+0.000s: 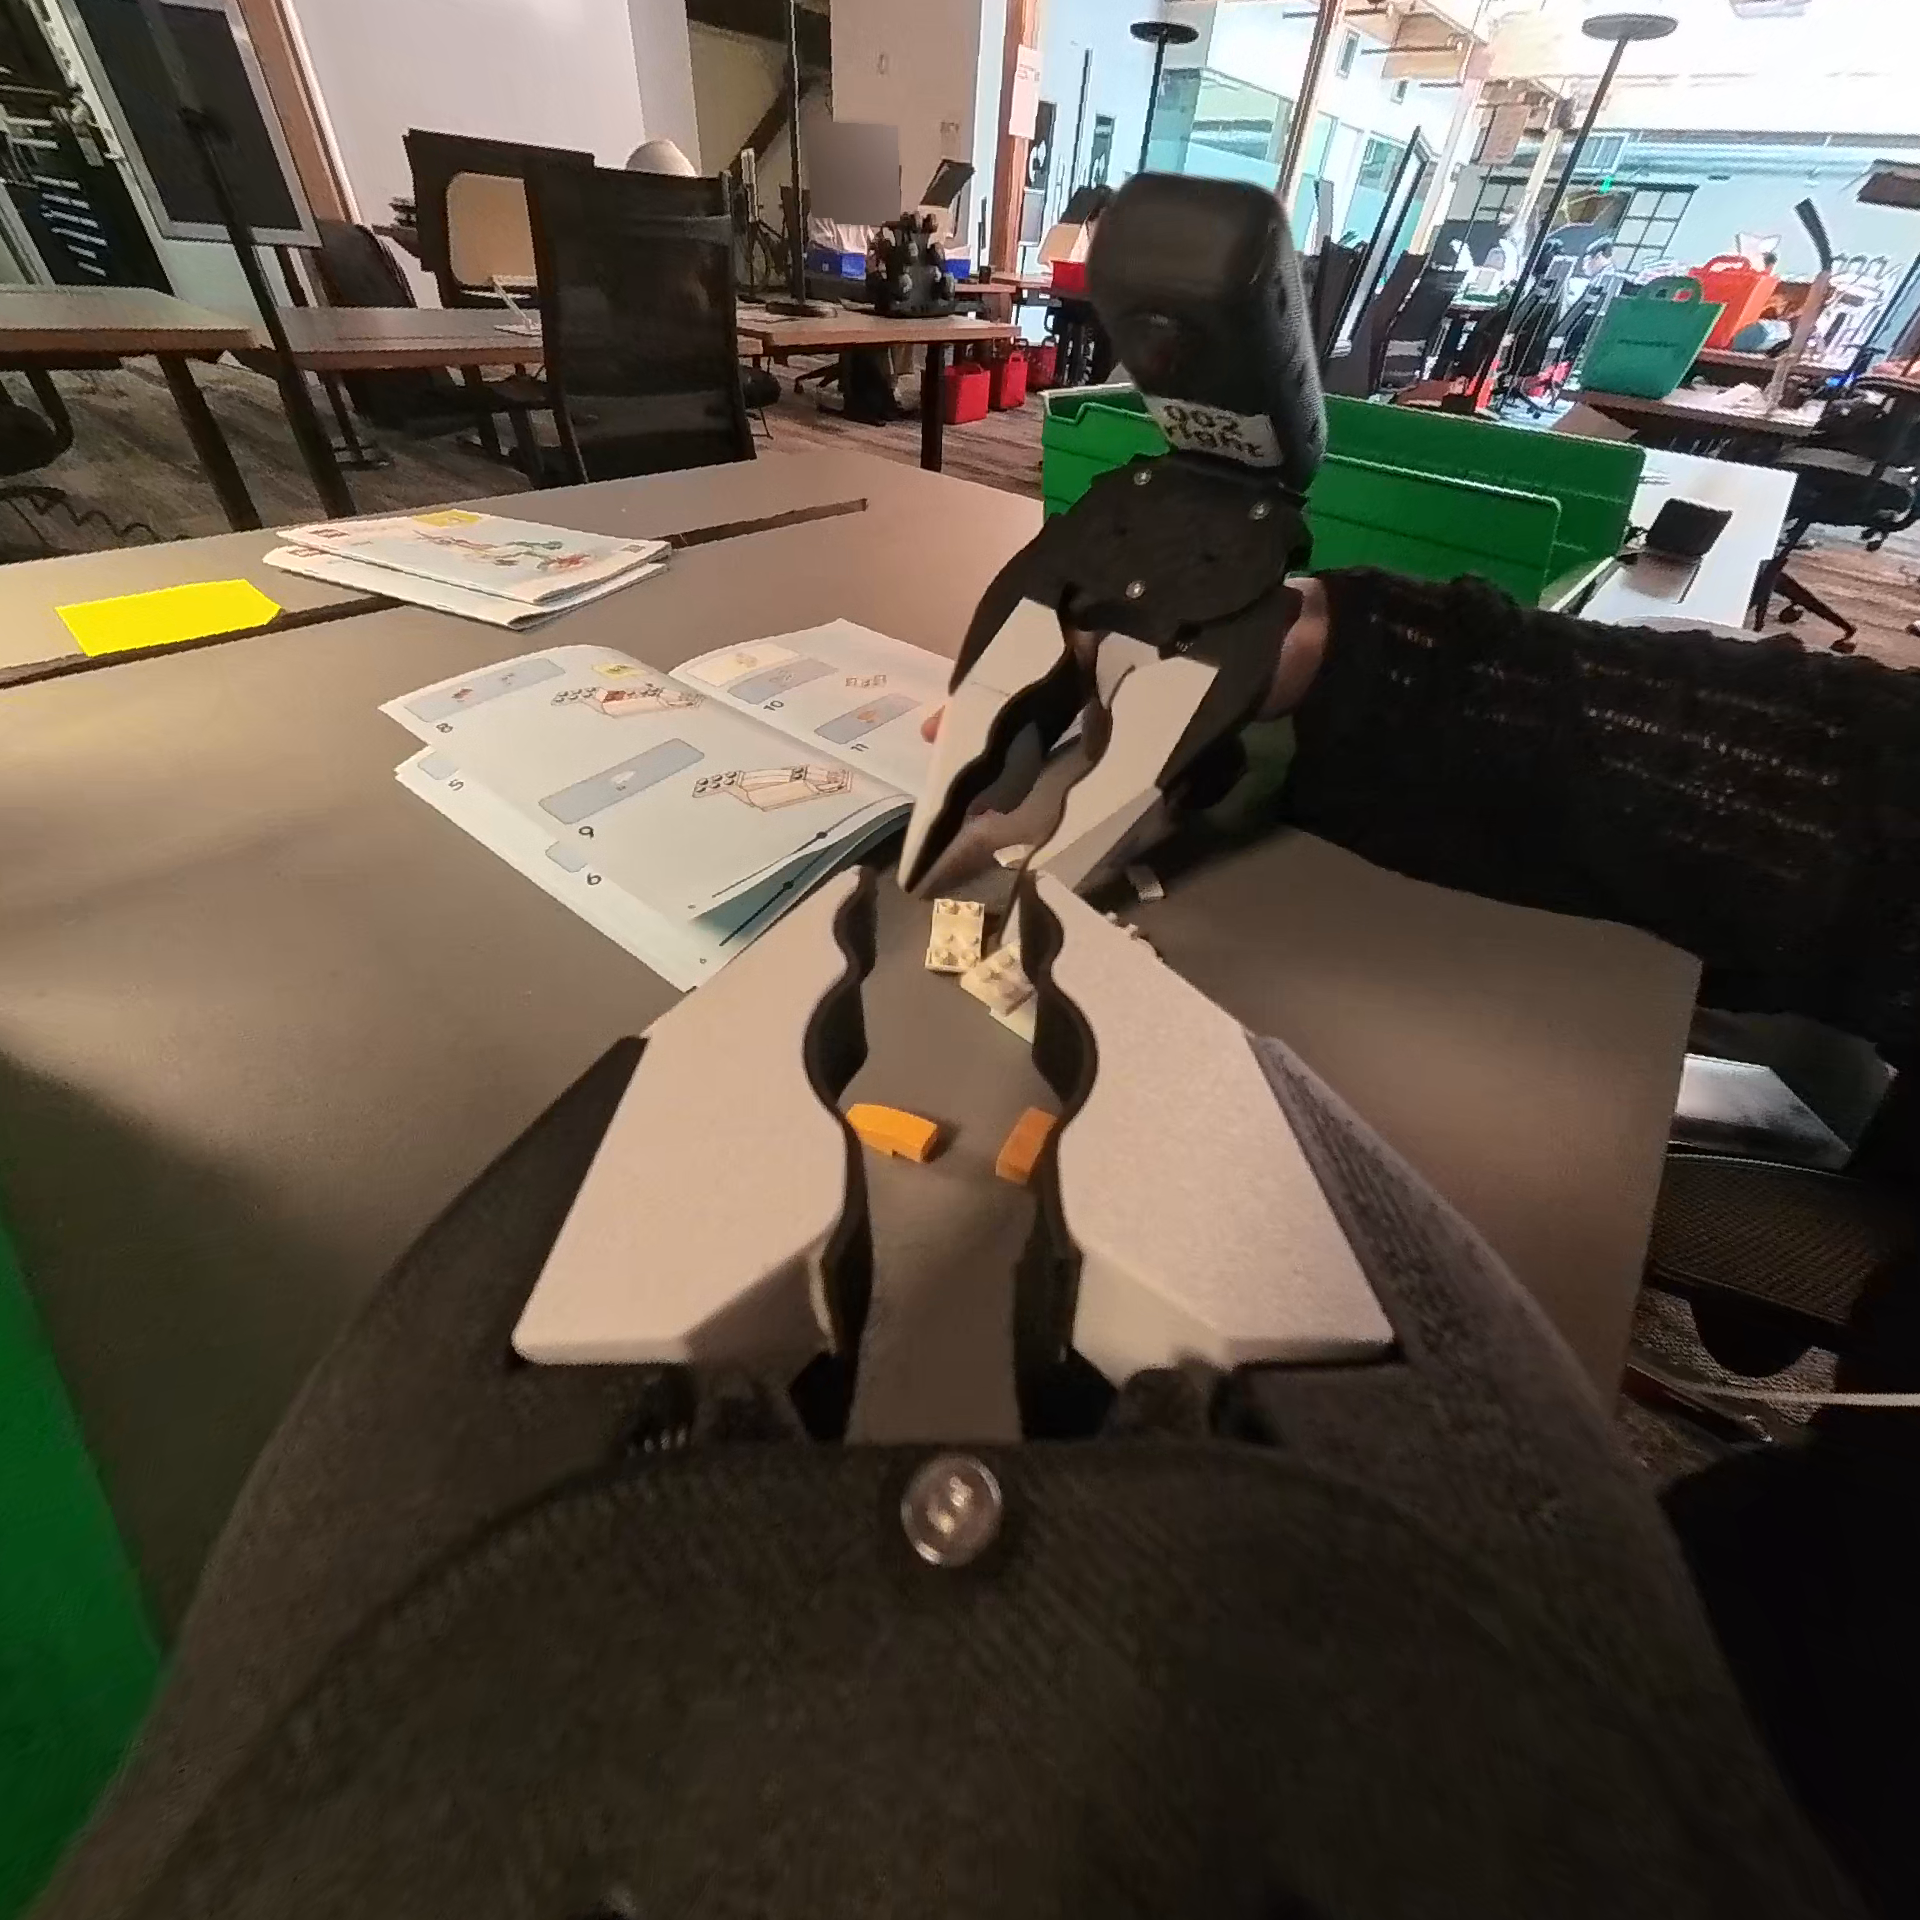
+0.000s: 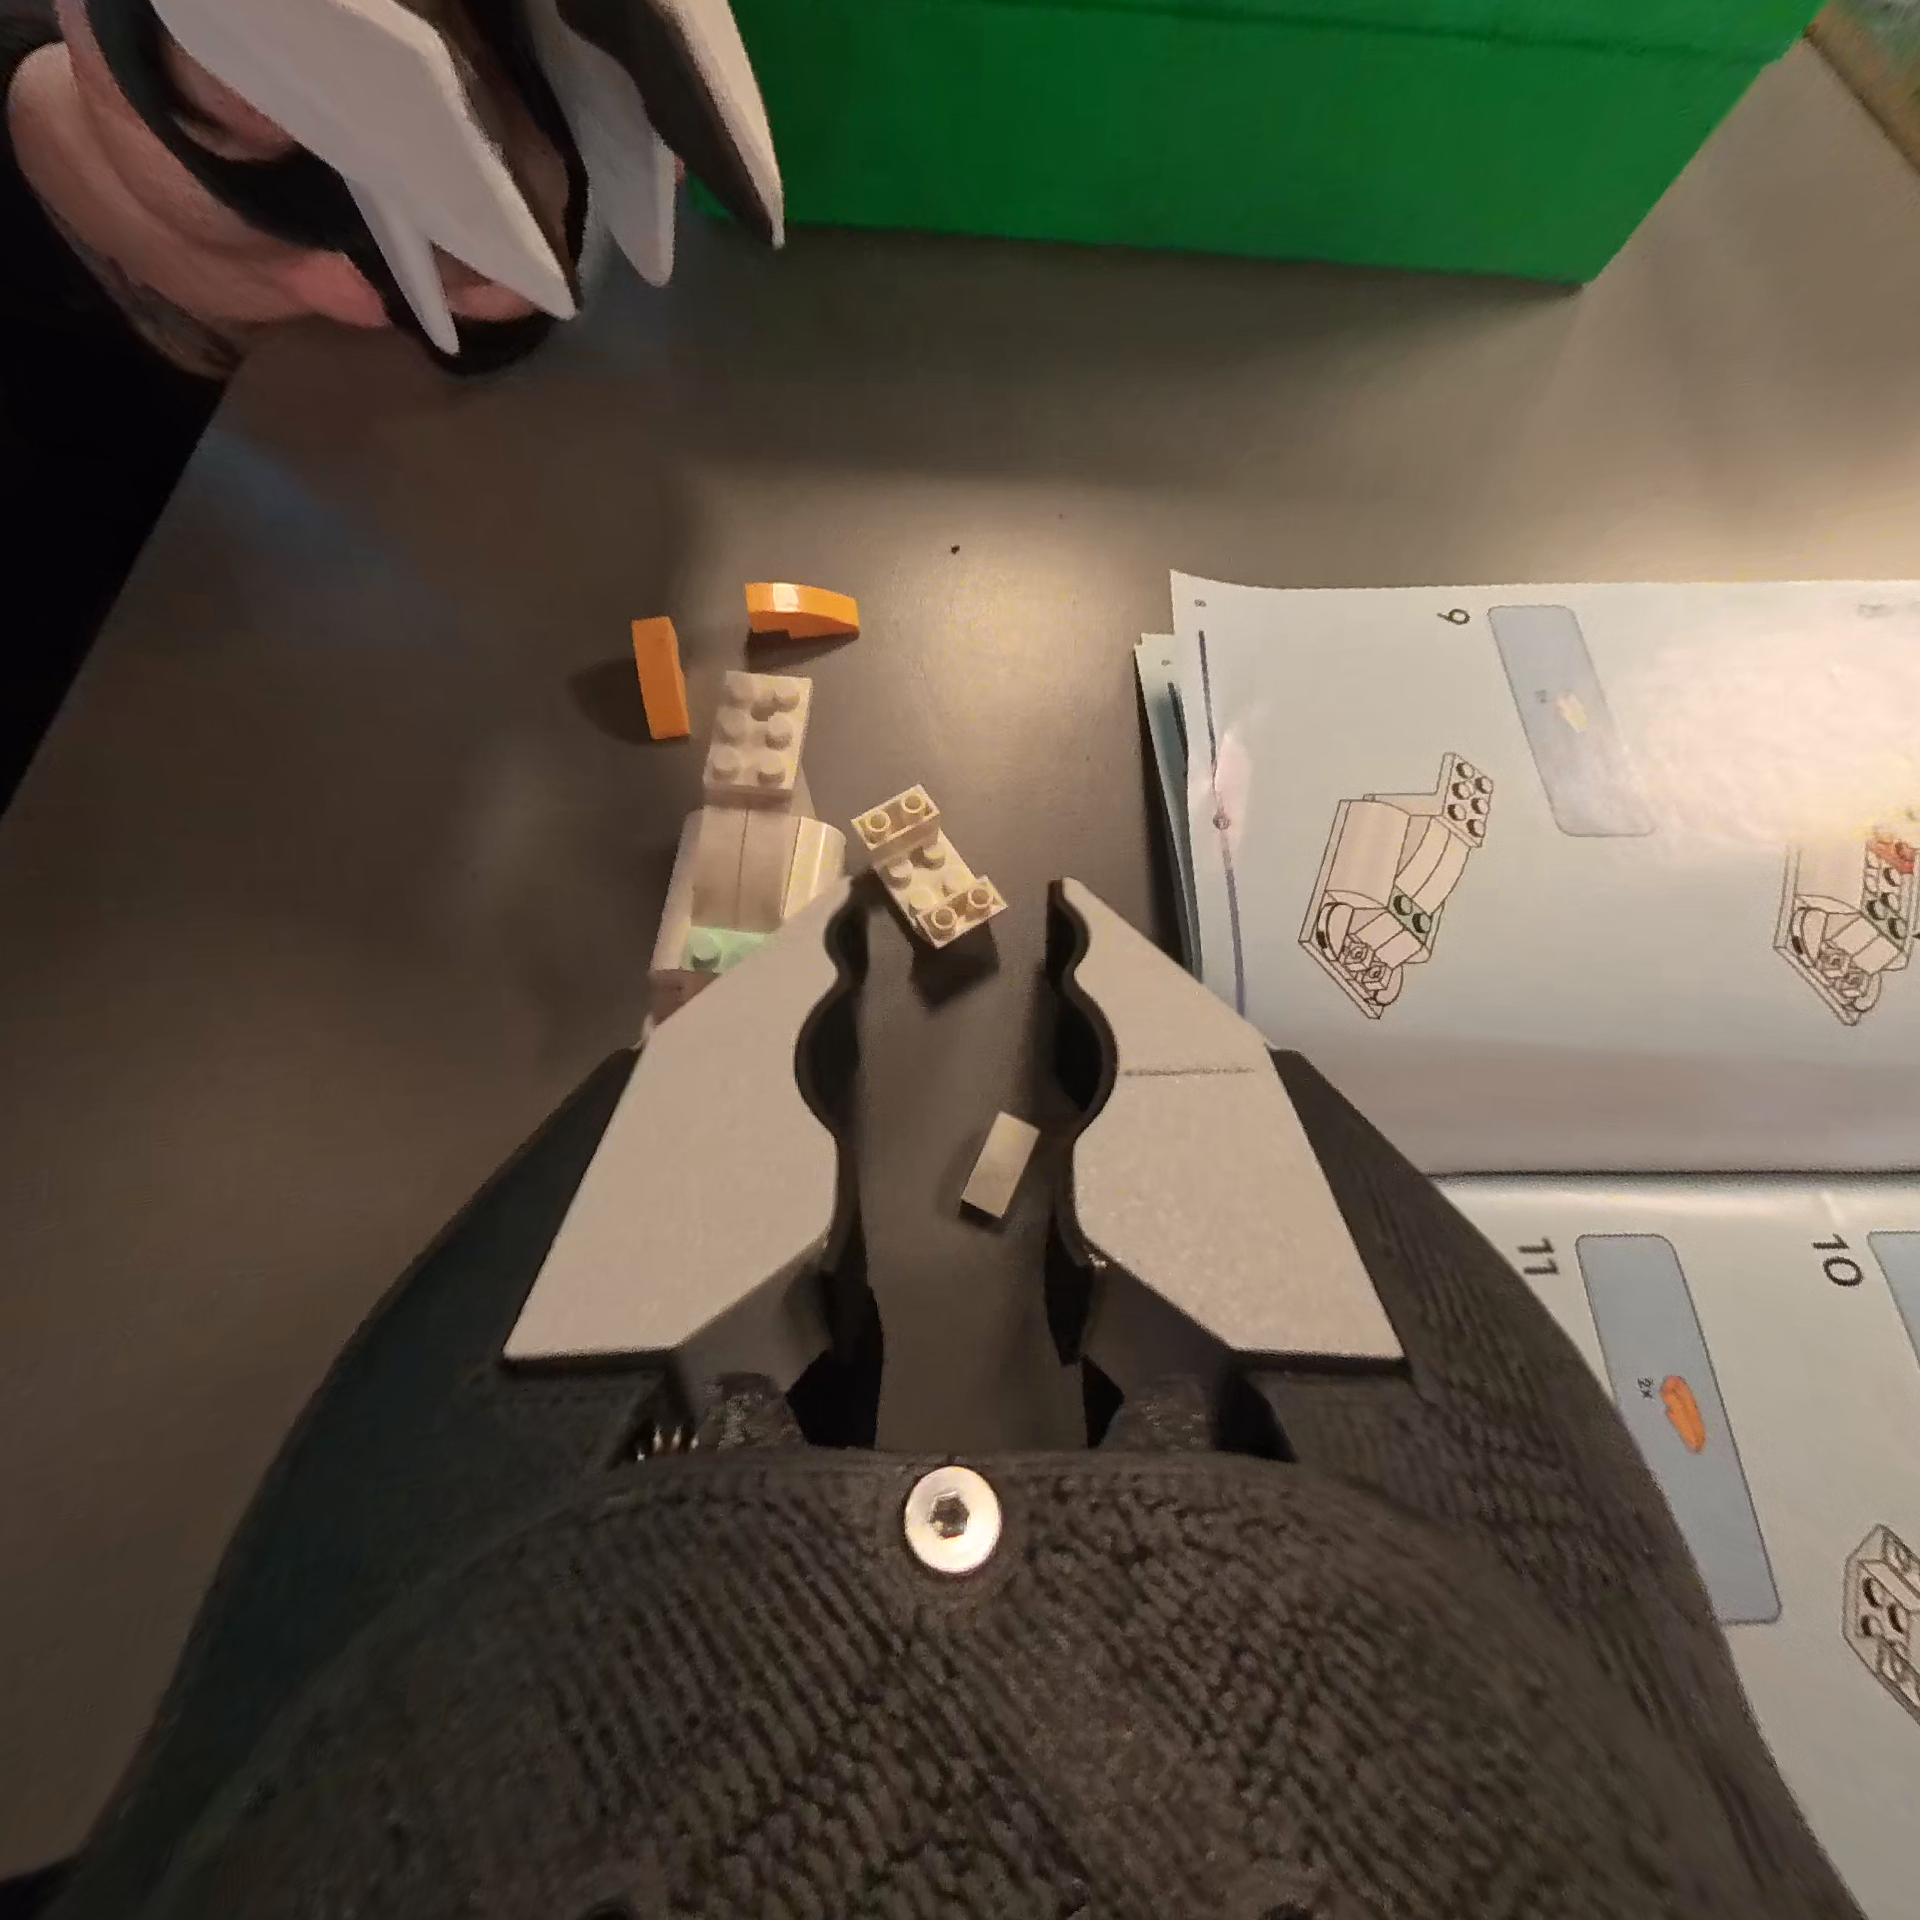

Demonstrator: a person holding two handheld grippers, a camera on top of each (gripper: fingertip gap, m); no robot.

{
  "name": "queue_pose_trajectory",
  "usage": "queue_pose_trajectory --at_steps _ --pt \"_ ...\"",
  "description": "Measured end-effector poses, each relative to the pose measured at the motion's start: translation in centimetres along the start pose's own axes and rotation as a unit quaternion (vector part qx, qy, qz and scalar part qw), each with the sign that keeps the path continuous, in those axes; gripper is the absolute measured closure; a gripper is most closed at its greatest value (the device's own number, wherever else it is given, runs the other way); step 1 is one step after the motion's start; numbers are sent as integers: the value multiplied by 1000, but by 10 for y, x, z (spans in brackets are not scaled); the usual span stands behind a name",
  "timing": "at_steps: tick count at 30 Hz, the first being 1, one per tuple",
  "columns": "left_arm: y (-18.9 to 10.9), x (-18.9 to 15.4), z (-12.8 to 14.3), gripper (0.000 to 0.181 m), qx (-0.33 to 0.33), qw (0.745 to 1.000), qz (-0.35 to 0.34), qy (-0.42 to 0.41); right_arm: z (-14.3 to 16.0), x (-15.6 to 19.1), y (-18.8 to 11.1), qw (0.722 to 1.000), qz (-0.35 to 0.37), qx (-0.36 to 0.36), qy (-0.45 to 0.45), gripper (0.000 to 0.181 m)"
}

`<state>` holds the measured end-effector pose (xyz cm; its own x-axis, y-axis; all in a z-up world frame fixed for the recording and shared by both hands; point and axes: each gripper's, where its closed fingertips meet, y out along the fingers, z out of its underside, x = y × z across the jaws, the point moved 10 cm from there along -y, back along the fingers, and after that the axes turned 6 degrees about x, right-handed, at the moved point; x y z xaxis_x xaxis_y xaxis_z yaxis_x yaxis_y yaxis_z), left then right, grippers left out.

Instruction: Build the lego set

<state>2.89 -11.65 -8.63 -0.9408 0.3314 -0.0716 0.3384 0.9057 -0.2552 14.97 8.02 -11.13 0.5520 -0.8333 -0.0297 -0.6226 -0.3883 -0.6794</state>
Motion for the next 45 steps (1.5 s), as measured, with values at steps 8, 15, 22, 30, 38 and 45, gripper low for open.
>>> queue_pose_trajectory --at_steps 8,15,22,30,38,45 --pt "1 1 0 155 3 1000 1 -3 -2 1 7 1000 -7 23 -15 163" --pt "2 -3 1 155 9 1000 26 14 -12 9 -10 999 10 -29 -39 166" --pt "7 -16 1 150 22 995 91 45 -35 43 -24 987 -61 -109 -103 166" --pt "10 -27 3 168 42 988 127 79 -34 55 -19 985 -64 -94 -129 166" --pt "-7 -17 4 168 28 995 23 94 -10 16 -78 932 273 -215 -102 153" --pt "-30 -4 9 168 22 997 -32 65 44 -19 -113 788 565 -245 6 165"
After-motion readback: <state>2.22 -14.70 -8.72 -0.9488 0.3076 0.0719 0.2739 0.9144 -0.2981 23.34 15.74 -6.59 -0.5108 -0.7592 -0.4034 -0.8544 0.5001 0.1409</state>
